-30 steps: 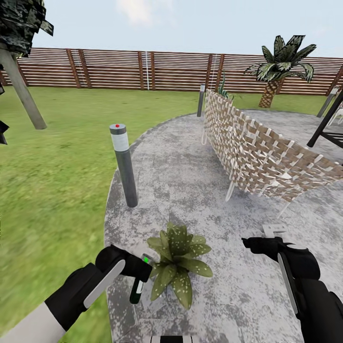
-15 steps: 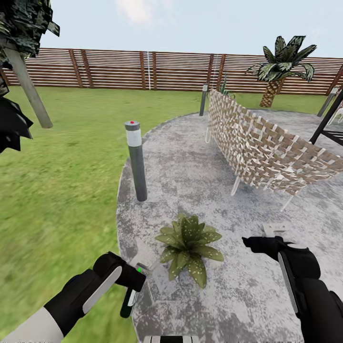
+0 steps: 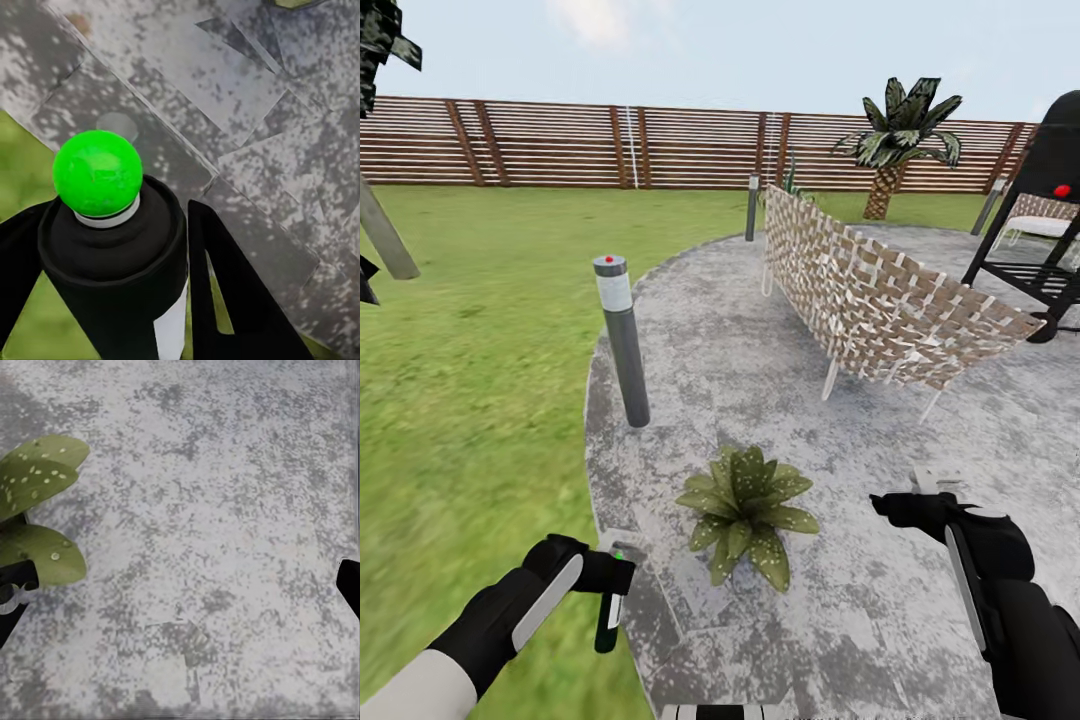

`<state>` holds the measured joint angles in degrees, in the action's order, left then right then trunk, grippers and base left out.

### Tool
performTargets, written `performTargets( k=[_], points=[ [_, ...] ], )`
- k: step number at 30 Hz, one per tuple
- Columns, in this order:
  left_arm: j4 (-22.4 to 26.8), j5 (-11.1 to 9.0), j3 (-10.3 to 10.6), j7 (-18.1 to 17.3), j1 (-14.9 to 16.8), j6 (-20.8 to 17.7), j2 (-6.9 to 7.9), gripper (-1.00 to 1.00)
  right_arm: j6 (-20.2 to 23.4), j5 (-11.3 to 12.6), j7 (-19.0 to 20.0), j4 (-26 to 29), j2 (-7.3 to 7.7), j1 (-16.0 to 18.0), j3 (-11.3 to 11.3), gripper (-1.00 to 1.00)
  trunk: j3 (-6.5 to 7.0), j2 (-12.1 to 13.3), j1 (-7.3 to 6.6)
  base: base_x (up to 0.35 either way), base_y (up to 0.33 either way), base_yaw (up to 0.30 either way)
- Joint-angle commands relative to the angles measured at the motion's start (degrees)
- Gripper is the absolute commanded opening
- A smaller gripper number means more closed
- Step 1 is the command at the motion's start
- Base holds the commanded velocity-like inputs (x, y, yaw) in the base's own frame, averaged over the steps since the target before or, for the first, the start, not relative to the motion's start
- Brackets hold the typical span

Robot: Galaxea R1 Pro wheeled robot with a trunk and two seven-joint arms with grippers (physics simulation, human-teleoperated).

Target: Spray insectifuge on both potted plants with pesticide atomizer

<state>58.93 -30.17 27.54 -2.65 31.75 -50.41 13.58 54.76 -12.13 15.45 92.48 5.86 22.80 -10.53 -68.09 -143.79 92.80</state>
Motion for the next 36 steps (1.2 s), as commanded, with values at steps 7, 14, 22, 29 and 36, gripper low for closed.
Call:
performTargets(
  k=[7,14,22,29,36],
  points=[
    [-1.12,0.12,0.19,-0.36,-0.02,0.73,-0.13,-1.00,0.26,-0.53,0.57,0.07,0.21,0.21,-0.18,1.00,-0.05,-0.02,-0.01,0.015,0.299,-0.274],
    [-1.32,0.25,0.23,-0.68,-0.02,0.75,-0.94,-1.00,0.00,-0.53,0.61,0.08,0.27,0.12,-0.25,1.00,-0.05,-0.02,-0.01,0.142,0.303,-0.227],
    [-2.71,0.37,1.28,-0.78,-0.02,0.84,-1.20,-1.00,-0.19,-0.53,0.56,0.15,-0.30,0.94,-0.36,1.00,-0.05,-0.02,-0.01,0.205,0.290,-0.131],
    [-3.72,0.37,1.37,-2.00,-0.02,0.84,-1.73,-1.00,-0.03,-0.53,0.55,0.16,-0.32,1.54,-0.37,1.00,-0.05,-0.02,-0.01,0.242,0.251,-0.277],
    [-3.82,0.38,1.30,-2.45,-0.02,1.45,-1.72,-1.00,0.15,-0.53,0.53,0.14,-0.07,1.57,-0.39,1.00,-0.05,-0.02,-0.01,0.141,0.267,-0.279]
  ],
)
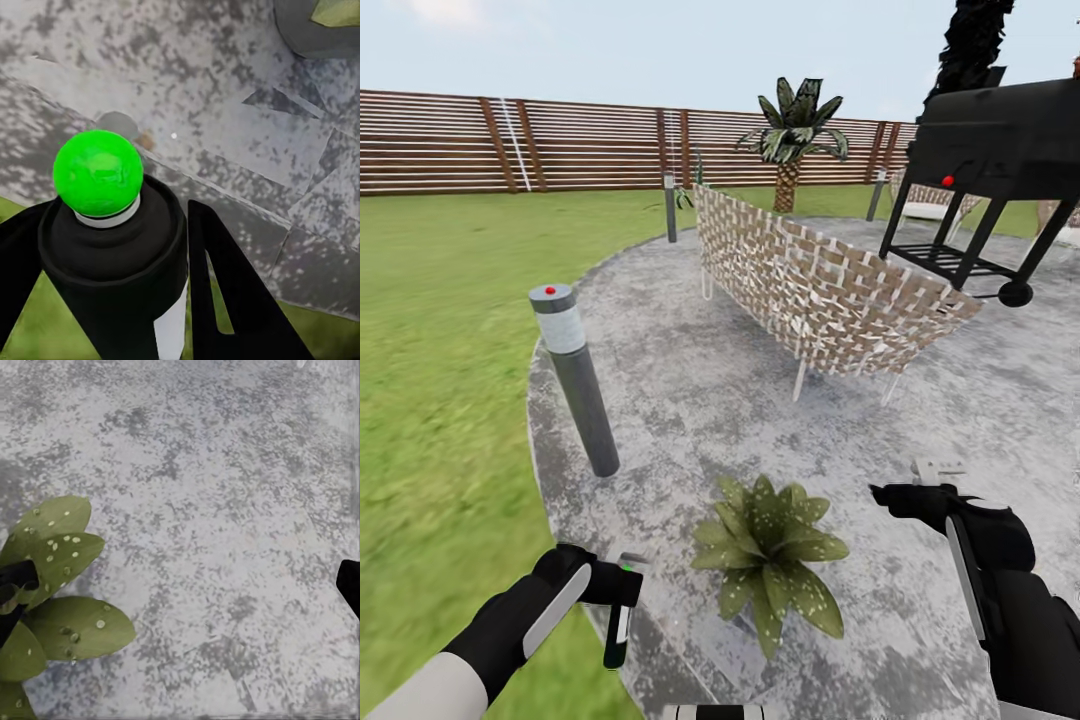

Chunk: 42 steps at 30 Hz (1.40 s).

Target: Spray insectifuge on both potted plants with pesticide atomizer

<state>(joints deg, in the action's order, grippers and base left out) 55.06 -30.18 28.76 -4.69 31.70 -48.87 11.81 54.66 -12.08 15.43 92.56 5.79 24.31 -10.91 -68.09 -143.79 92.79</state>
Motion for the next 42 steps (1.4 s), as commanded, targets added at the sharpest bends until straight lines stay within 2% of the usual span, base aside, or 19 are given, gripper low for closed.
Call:
performTargets(
  k=[1,12,13,15,26,35,40,42],
  points=[
    [0.05,0.39,0.08,-0.40,0.02,-0.09,0.05,-1.00,0.22,-0.58,0.47,0.07,-0.12,0.06,-0.04,1.00,-0.05,-0.02,-0.01,0.016,0.287,-0.280],
    [0.05,0.36,0.25,-0.49,0.02,-0.04,-0.09,-1.00,0.45,-0.58,0.39,0.08,0.13,0.24,-0.08,1.00,-0.05,-0.02,-0.01,0.035,0.287,-0.280],
    [0.05,0.37,0.37,-0.49,0.02,-0.03,-0.10,-1.00,0.45,-0.58,0.39,0.08,0.12,0.25,-0.08,1.00,-0.05,-0.02,-0.01,0.164,0.260,-0.280],
    [0.00,0.39,2.82,-0.49,0.02,0.08,-0.12,-1.00,0.51,-0.58,0.43,0.08,0.28,0.25,-0.08,1.00,-0.05,-0.02,-0.01,0.217,0.233,-0.280],
    [0.23,0.26,3.04,-0.63,0.02,-0.06,-0.28,-1.00,0.45,-0.58,0.47,0.08,0.29,0.30,-0.15,1.00,-0.05,-0.02,-0.01,0.250,0.051,-0.270],
    [0.07,0.64,2.74,-0.21,0.02,-0.01,-0.14,-1.00,0.36,-0.58,0.39,0.07,0.15,0.26,-0.85,1.00,-0.05,-0.02,-0.01,-0.020,0.000,-0.037],
    [0.13,0.72,2.63,0.12,0.02,0.06,-0.20,-1.00,0.03,-0.58,0.60,0.04,0.56,-0.04,-1.58,1.00,-0.05,-0.02,-0.01,-0.030,0.000,0.000],
    [0.13,0.73,2.50,-0.08,0.02,0.07,-0.16,-1.00,0.07,-0.58,0.55,0.06,0.14,0.13,-1.77,1.00,-0.05,-0.02,-0.01,-0.002,0.000,0.000]
  ],
)
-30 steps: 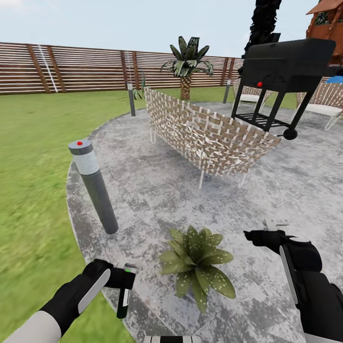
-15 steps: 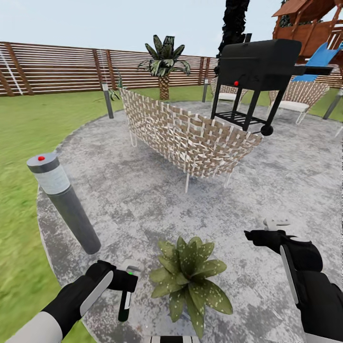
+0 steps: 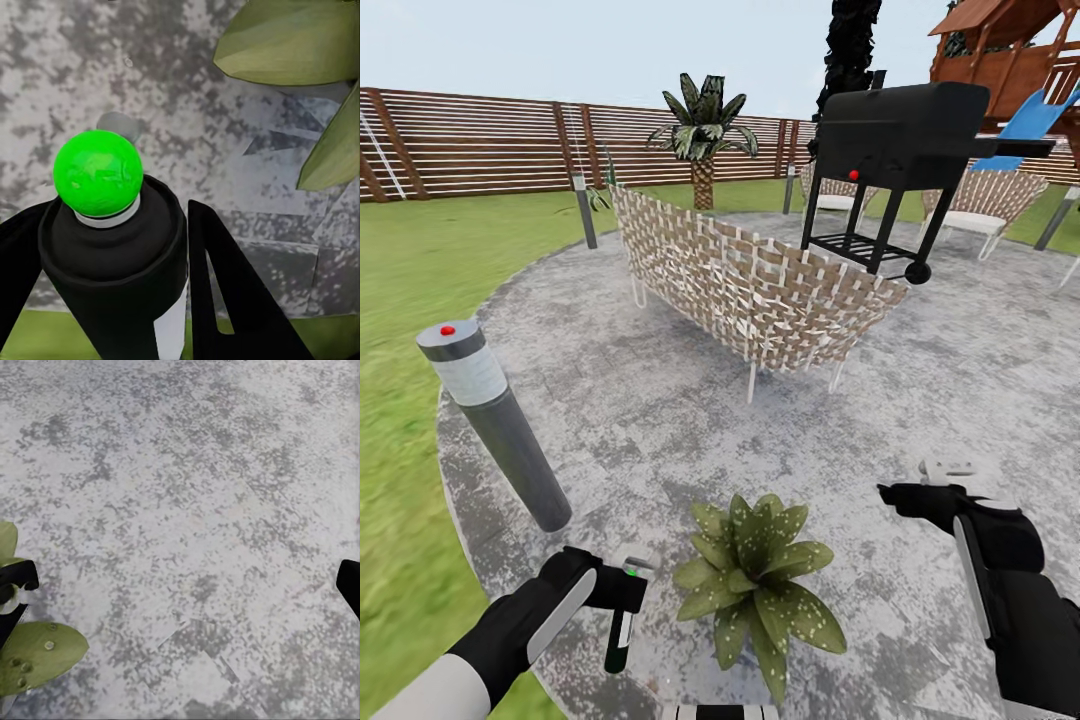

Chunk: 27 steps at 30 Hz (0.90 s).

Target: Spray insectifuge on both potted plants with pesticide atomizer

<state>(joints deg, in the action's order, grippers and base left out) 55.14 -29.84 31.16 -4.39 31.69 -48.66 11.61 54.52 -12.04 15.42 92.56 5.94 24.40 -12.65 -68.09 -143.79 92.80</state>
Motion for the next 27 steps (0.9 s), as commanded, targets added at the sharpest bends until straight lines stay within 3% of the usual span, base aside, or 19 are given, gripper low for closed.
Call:
performTargets(
  k=[1,7,9,11,13,15,17,18,20,22,23,24,25,27],
  points=[
    [0.05,0.40,0.33,-0.28,0.04,-0.13,0.06,-1.00,0.22,-0.62,0.55,0.07,-0.08,0.12,-0.06,1.00,-0.05,-0.02,-0.01,-0.008,0.000,0.000],
    [0.06,0.40,0.25,-0.17,0.18,-0.05,0.03,-1.00,0.47,-0.62,0.55,0.07,-0.21,0.46,-0.10,1.00,-0.05,-0.02,-0.01,-0.072,0.000,-0.035],
    [-0.47,2.64,0.50,0.41,0.22,0.13,0.22,-1.00,0.59,-0.62,0.56,0.07,-0.27,0.62,-0.10,1.00,-0.05,-0.02,-0.01,-0.011,0.000,-0.204],
    [-1.17,7.20,0.52,-1.34,0.51,0.53,0.68,-1.00,0.64,-0.62,0.57,0.08,-0.35,0.66,-0.10,1.00,-0.05,-0.02,-0.01,-0.005,0.000,-0.180],
    [-2.27,12.70,0.48,-6.99,1.84,2.95,1.59,-1.00,0.66,-0.62,0.57,0.08,-0.35,0.70,-0.10,1.00,-0.05,-0.02,-0.01,-0.002,0.000,-0.077],
    [-5.75,19.00,0.48,-15.16,4.57,8.55,2.16,-1.00,0.64,-0.62,0.56,0.08,-0.38,0.72,-0.10,1.00,-0.05,-0.02,-0.01,-0.001,0.000,-0.032],
    [-12.28,28.11,0.23,-26.45,8.31,14.83,2.12,-1.00,0.64,-0.62,0.52,0.08,-0.36,0.73,-0.10,1.00,-0.05,-0.02,-0.01,0.000,0.000,-0.010],
    [-13.83,30.33,-0.01,-30.51,9.14,17.31,2.14,-1.00,0.63,-0.62,0.53,0.08,-0.37,0.72,-0.10,1.00,-0.05,-0.02,-0.01,0.000,0.000,-0.003],
    [-15.82,31.60,-0.18,-33.52,10.08,19.15,1.94,-1.00,0.64,-0.62,0.52,0.08,-0.39,0.67,-0.10,1.00,-0.05,-0.02,-0.01,0.000,0.000,-0.002],
    [-18.84,33.35,0.62,-34.50,11.78,19.35,0.04,-1.00,0.64,-0.62,0.50,0.08,-0.39,0.70,-0.10,1.00,-0.05,-0.02,-0.01,0.000,0.000,0.000],
    [-20.07,36.11,1.91,-34.66,12.46,19.14,-1.82,-1.00,0.64,-0.62,0.51,0.08,-0.40,0.69,-0.10,1.00,-0.05,-0.02,-0.01,0.000,0.000,0.000],
    [-20.99,40.30,3.23,-34.73,12.89,18.06,-3.98,-1.00,0.64,-0.62,0.50,0.08,-0.40,0.68,-0.10,1.00,-0.05,-0.02,-0.01,0.000,0.000,0.000],
    [-21.95,46.76,4.34,-34.82,13.29,14.69,-7.38,-1.00,0.64,-0.62,0.49,0.08,-0.40,0.66,-0.10,1.00,-0.05,-0.02,-0.01,0.000,0.000,0.000],
    [-22.72,51.76,5.21,-35.40,14.04,11.71,-10.61,-1.00,0.62,-0.62,0.49,0.08,-0.40,0.65,-0.10,1.00,-0.05,-0.02,-0.01,0.000,0.000,0.000]
  ],
)
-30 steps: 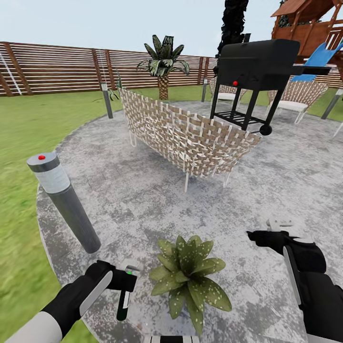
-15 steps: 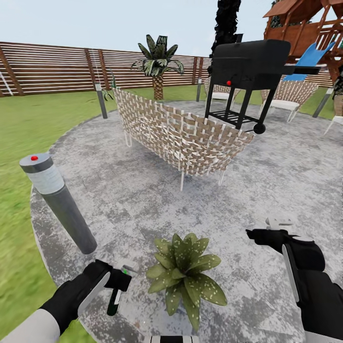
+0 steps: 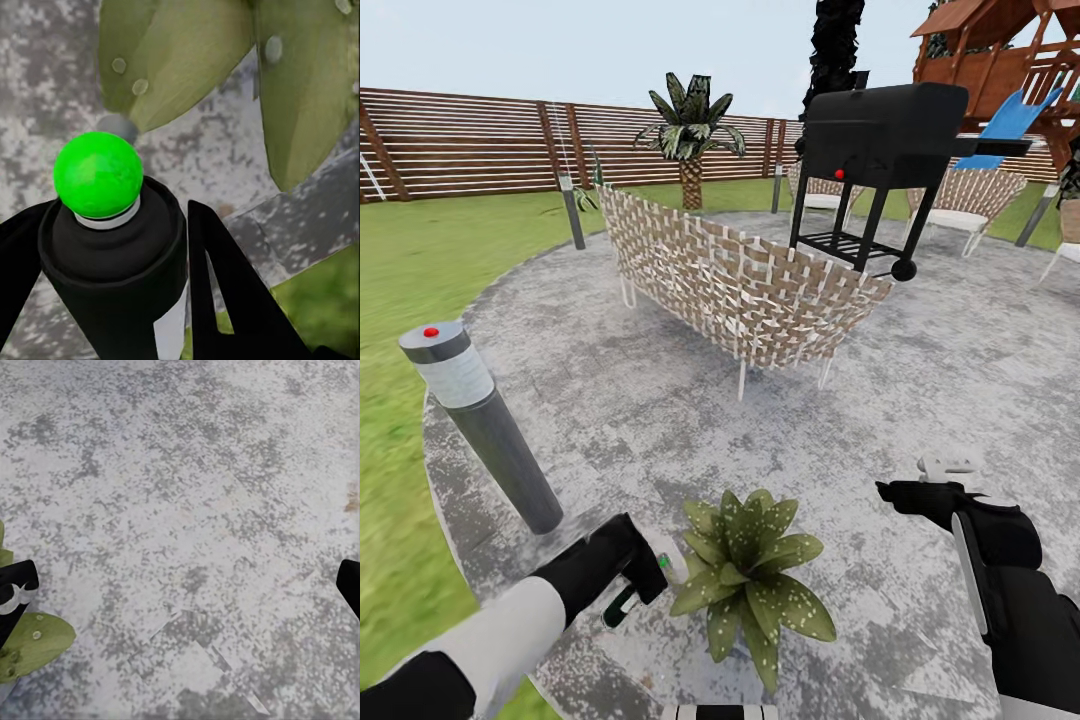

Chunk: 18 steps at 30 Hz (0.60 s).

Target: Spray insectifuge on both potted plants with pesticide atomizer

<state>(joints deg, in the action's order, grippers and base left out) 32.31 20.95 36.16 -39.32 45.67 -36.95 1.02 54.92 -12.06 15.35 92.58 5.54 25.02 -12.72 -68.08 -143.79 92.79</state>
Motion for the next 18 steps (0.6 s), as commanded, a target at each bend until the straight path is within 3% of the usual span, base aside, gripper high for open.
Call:
performTargets(
  k=[1,5,11,15,18],
  points=[
    [-0.04,1.86,0.40,-0.81,0.42,-0.52,-0.60,-1.00,0.21,-0.59,0.56,0.04,0.03,0.05,-0.03,1.00,-0.05,-0.02,-0.01,0.000,0.000,0.000],
    [-0.28,3.58,0.96,-1.37,1.06,-1.22,-1.54,-1.00,0.25,-0.59,0.56,0.04,0.14,0.10,-0.03,1.00,-0.05,-0.02,-0.01,0.000,0.000,0.000],
    [-0.32,3.61,0.84,-1.75,1.67,-0.99,-1.70,-1.00,0.23,-0.59,0.56,0.06,0.17,0.11,-0.03,1.00,-0.05,-0.02,-0.01,0.000,0.000,0.000],
    [-0.25,3.50,0.55,-7.87,5.35,-0.90,-1.90,-1.00,0.20,-0.59,0.56,0.06,0.18,0.12,-0.03,1.00,-0.05,-0.02,-0.01,0.000,0.000,0.000],
    [-0.25,3.51,-0.17,-9.46,6.10,-0.86,-1.79,-1.00,0.20,-0.59,0.56,0.06,0.24,0.12,-0.03,1.00,-0.05,-0.02,-0.01,0.000,0.000,0.000]
  ],
)
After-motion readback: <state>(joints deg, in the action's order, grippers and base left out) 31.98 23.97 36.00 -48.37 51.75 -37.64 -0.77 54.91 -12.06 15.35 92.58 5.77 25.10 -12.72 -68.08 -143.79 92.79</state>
